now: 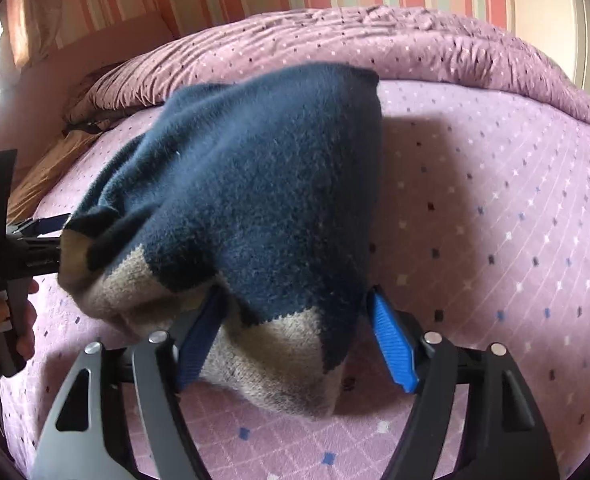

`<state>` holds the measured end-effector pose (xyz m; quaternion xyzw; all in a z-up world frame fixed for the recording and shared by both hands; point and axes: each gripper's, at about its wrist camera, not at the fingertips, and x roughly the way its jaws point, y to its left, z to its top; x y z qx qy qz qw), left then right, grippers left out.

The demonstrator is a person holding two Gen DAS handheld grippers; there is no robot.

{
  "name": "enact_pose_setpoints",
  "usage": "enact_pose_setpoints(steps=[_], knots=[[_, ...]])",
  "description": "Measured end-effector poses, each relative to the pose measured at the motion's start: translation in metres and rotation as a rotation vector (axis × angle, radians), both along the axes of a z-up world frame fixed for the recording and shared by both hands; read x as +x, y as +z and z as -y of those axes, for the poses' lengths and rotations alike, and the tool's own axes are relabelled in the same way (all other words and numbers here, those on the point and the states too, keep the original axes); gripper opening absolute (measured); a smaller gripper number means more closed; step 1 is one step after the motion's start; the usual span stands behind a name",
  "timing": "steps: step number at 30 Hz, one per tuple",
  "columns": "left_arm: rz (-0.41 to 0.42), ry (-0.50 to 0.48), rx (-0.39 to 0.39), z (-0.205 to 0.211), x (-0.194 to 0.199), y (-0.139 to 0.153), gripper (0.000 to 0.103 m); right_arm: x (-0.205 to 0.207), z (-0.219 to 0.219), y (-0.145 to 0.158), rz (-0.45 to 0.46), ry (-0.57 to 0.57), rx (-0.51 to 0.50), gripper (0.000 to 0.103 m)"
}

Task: Fold small clothes
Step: 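Grasp the end of the navy sweater bundle with the right gripper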

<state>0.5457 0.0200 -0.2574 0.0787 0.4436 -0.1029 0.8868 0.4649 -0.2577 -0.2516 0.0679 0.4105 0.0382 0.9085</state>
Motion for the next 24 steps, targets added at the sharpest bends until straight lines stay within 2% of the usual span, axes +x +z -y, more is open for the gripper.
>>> enact_pose_setpoints(steps=[4,5,6,11,12,17,21,24], knots=[[0.002,0.033,-0.058,-0.013,-0.006,0.022,0.100,-0.012,0.000,0.026,0.047,0.021,0.010,0.076],[0.011,0.046,-0.057,-0.017,-0.007,0.026,0.100,-0.018,0.002,0.035,0.072,0.016,0.004,0.081],[0.024,0.061,-0.047,-0.022,-0.008,0.032,0.100,-0.022,0.003,0.042,0.088,0.012,-0.005,0.082],[0.030,0.093,-0.043,-0.041,-0.002,0.048,0.100,-0.040,0.011,0.062,0.118,0.013,-0.019,0.082],[0.018,0.088,-0.054,-0.042,0.000,0.048,0.100,-0.043,0.011,0.063,0.118,0.013,-0.026,0.082],[-0.156,0.018,-0.247,-0.047,0.017,0.031,0.100,-0.048,0.019,0.059,0.109,-0.011,-0.042,0.083],[-0.196,0.006,-0.256,-0.036,0.025,0.014,0.100,-0.052,0.019,0.056,0.112,-0.009,-0.065,0.083],[-0.250,-0.029,-0.317,-0.024,0.035,-0.002,0.100,-0.050,0.016,0.054,0.114,-0.004,-0.088,0.083]])
